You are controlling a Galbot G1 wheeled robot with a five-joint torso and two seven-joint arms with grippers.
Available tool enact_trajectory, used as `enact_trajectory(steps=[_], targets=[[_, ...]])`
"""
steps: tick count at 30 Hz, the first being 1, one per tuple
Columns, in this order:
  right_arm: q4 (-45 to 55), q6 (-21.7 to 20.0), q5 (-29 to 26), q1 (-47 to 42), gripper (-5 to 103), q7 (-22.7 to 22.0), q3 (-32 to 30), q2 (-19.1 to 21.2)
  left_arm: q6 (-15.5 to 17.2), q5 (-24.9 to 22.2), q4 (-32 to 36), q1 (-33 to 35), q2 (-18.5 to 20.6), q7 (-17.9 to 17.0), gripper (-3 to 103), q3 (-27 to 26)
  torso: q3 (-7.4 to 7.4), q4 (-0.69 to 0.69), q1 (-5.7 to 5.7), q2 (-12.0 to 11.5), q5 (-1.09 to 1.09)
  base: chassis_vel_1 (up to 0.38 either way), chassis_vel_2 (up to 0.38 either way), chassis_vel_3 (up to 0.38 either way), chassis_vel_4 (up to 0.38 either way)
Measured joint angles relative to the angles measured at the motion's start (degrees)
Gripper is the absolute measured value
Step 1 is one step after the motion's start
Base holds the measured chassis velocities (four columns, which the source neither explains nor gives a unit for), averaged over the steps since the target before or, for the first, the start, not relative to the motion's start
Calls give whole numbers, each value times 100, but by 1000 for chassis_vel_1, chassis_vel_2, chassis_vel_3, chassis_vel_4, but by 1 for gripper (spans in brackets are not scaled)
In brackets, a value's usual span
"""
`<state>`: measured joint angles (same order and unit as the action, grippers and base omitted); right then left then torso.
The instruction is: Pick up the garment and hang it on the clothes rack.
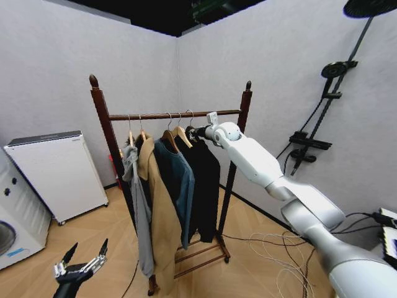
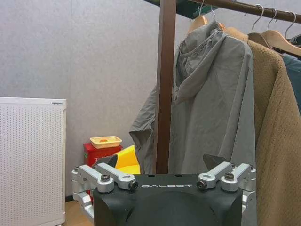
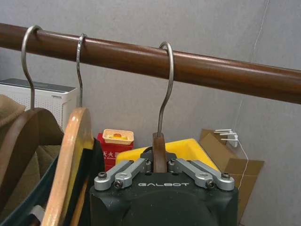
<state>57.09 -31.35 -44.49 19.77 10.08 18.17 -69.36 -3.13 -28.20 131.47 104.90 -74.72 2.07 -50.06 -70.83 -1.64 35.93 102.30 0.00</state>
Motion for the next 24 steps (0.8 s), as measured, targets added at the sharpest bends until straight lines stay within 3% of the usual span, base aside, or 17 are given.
enact_trajectory(steps=[3,6,7,9,11,13,14,18,20,21,24], targets=[[110,105,58,-55,12,2,-64,105,0,0,0,0,0,0,100,0,-1,-1,1,0,1,0,0,0,0],[750,72,-217,-199,28,-315,-296,502,0,0,0,0,0,1,100,0,0,5,1,0,-1,0,0,0,0],[750,72,-217,-199,28,-315,-296,502,0,0,0,0,0,1,100,0,0,5,1,0,-1,0,0,0,0],[1502,-63,-421,-442,38,-500,-523,1001,0,0,0,0,0,3,100,0,1,-2,1,0,1,0,0,0,0],[1836,-91,-526,-584,44,-594,-635,1206,0,0,0,0,0,0,100,-1,1,-5,0,0,1,0,0,0,0],[2180,-112,-643,-763,44,-716,-760,1388,0,0,0,0,1,3,100,0,1,-7,0,1,2,0,0,0,0],[2725,-124,-797,-1187,54,-935,-1065,1665,0,0,0,0,0,4,100,0,1,-2,0,1,0,0,0,0,0],[3958,-121,-821,-2386,66,-1323,-1827,2148,0,0,0,0,0,0,100,0,0,-3,0,0,5,0,0,0,0],[4513,35,-317,-3211,77,-1439,-2349,2332,0,0,0,0,0,2,100,0,1,-1,0,1,-1,0,0,0,0],[4513,35,-317,-3211,77,-1439,-2349,2332,0,0,0,0,0,2,100,0,1,-1,0,1,-1,0,0,0,0],[5094,87,435,-4871,94,-1551,-3355,2260,0,0,0,0,0,2,100,0,-1,0,0,1,6,0,0,0,0]])
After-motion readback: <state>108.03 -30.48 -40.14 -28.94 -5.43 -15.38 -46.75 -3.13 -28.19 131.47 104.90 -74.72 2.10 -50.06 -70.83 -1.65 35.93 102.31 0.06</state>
